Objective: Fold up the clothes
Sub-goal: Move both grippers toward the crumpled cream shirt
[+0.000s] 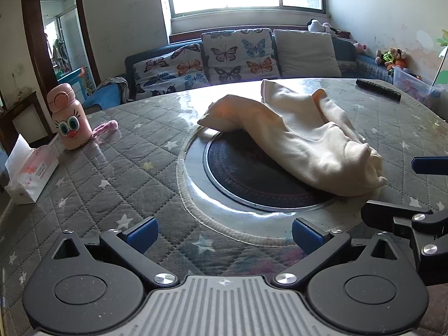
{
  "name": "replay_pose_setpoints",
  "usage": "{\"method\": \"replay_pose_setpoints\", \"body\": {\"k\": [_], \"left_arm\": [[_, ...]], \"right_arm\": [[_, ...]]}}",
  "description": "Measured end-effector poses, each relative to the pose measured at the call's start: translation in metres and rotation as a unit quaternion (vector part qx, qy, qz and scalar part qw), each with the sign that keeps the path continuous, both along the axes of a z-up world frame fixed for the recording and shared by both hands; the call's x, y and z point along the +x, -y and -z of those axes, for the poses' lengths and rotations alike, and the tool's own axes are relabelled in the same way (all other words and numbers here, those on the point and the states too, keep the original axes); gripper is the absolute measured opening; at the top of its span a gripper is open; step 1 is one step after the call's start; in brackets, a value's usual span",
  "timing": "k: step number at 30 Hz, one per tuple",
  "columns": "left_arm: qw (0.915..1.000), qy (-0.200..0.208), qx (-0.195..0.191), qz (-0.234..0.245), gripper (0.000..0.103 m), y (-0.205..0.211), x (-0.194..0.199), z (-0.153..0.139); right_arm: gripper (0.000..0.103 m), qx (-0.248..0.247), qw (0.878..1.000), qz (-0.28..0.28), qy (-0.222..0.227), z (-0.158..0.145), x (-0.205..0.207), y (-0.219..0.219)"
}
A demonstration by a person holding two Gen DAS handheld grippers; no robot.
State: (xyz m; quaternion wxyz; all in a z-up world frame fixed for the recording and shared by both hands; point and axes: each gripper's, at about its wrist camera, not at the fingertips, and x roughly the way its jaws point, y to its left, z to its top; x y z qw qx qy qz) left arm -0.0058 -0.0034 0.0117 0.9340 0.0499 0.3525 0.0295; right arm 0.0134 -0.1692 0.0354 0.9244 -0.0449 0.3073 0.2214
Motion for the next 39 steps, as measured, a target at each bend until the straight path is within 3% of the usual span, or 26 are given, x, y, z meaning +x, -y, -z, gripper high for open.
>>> {"method": "replay_pose_setpoints", "body": {"k": [39], "left_arm": [[0.9992, -0.009, 0.03, 0.022, 0.103, 0.02, 0.07, -0.004]], "right_arm": [[0.103, 0.017, 1.0, 0.012, -0.02, 0.004, 0.058, 0.021]]}}
